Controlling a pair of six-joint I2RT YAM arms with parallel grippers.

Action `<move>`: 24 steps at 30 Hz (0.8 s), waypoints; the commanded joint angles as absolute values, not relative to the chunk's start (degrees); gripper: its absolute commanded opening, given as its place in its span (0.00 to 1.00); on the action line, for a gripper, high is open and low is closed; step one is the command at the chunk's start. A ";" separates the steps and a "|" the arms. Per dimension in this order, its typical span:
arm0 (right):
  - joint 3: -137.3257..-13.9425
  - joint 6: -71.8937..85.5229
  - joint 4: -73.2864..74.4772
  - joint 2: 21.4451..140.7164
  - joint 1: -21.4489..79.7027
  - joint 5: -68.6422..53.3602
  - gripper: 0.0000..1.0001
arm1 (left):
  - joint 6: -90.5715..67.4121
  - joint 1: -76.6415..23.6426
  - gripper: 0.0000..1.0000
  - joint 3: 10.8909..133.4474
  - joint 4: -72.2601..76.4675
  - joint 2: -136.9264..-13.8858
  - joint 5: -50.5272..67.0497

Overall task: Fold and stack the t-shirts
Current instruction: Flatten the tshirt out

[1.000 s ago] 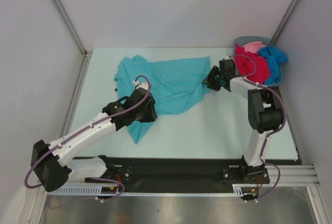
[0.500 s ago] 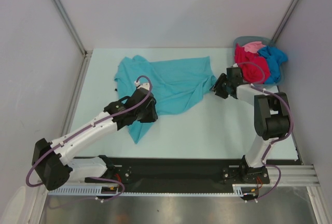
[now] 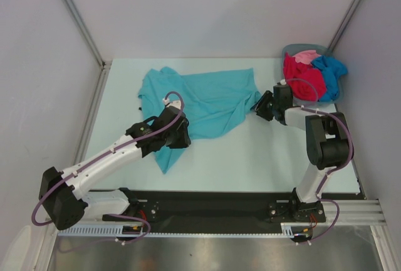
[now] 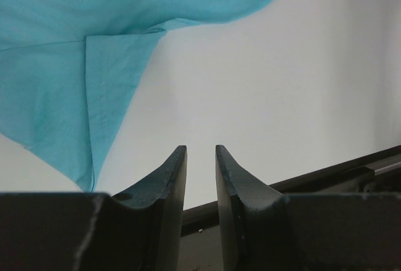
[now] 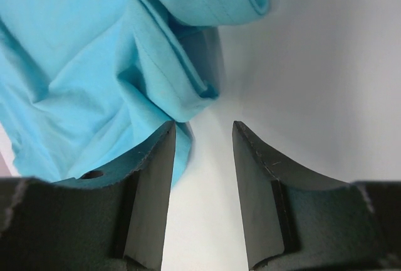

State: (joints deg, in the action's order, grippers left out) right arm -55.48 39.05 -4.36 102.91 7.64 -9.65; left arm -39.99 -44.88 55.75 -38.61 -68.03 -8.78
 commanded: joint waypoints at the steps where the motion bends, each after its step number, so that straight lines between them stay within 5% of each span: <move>1: -54.84 39.81 -11.85 102.74 7.73 -11.69 0.47 | -39.29 -45.18 0.30 57.39 -37.53 -67.24 -8.44; 24: -54.84 40.08 -17.40 108.10 8.26 -13.97 0.37 | -39.20 -45.18 0.30 57.57 -37.71 -66.80 -8.53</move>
State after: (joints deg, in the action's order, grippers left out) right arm -54.96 40.45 -14.13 106.80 8.40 -12.97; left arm -39.99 -44.88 55.72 -38.61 -67.85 -8.78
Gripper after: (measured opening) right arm 0.384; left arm 0.304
